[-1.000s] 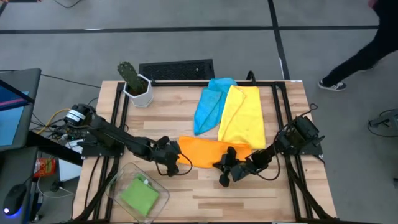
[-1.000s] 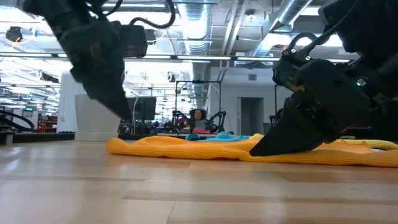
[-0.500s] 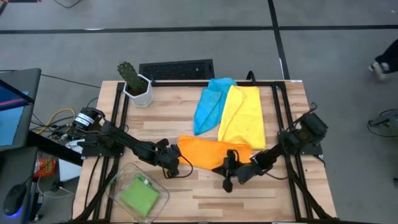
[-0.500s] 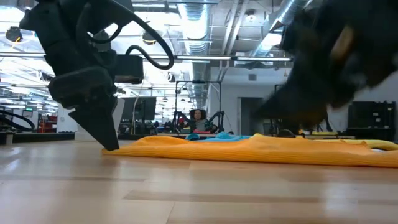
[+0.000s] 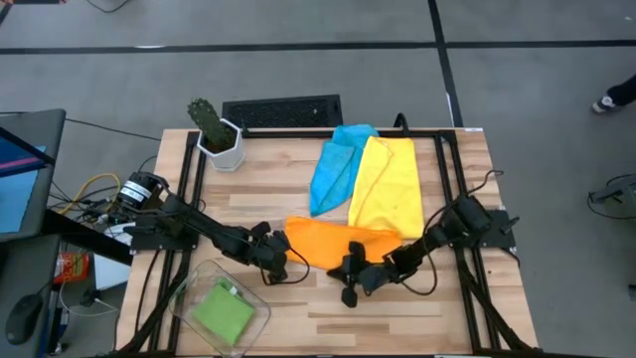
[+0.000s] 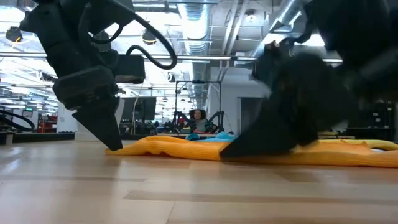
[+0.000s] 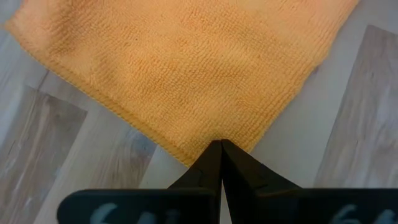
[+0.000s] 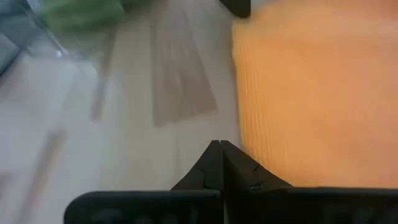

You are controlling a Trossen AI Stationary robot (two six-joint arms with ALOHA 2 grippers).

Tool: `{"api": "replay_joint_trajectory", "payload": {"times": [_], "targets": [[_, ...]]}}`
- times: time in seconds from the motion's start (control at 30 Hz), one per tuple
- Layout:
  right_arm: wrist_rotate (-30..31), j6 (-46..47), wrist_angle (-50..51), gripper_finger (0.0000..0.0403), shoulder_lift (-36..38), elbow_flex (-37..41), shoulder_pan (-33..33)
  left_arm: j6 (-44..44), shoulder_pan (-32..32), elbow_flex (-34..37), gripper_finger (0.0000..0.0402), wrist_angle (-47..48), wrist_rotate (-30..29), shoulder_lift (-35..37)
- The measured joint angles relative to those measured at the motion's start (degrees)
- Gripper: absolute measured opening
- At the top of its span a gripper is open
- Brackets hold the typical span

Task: Fold microfiber towels
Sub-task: Fold the orange microfiber towel

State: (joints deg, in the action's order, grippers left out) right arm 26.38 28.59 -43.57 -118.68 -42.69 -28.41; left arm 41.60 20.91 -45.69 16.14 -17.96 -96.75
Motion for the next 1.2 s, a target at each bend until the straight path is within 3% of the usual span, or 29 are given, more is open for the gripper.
{"api": "replay_joint_trajectory", "payload": {"times": [0.13,0.3,0.47,0.57,0.73,0.83,0.97,1.07,1.2], "targets": [[-0.04,2.49,-0.19,0.0013,0.26,-0.12,-0.56,-0.06,0.00,0.00,0.0000,0.15,0.09,0.00],[-1.52,-1.76,3.08,0.0016,10.42,0.14,-1.94,-0.36,-0.02,-0.02,0.0000,0.57,1.26,0.27],[7.32,-3.36,13.82,0.0012,20.60,2.11,-6.11,0.89,0.03,-1.44,0.0000,4.36,1.86,2.41],[11.60,3.33,23.88,0.0012,25.42,4.14,-10.15,-0.05,0.01,-3.31,0.0000,5.94,-0.31,4.81],[14.36,20.18,35.17,0.0024,26.64,7.62,-18.13,0.24,-0.07,-4.15,0.0000,7.01,-3.63,7.17],[17.00,29.64,39.76,0.0018,25.37,8.53,-23.24,1.34,0.15,-4.15,0.0000,0.79,-3.40,6.98],[21.29,37.44,42.80,0.0009,23.11,8.49,-26.86,-1.52,0.87,-4.26,0.0000,-14.68,-3.39,3.34],[19.49,41.61,42.95,0.0018,20.39,8.47,-26.78,-1.94,0.81,-4.28,0.0000,-23.95,-2.61,-1.31],[16.70,46.06,42.26,0.0031,17.22,8.27,-25.73,-0.72,0.36,-4.46,0.0000,-29.49,-1.15,-6.12]]}}
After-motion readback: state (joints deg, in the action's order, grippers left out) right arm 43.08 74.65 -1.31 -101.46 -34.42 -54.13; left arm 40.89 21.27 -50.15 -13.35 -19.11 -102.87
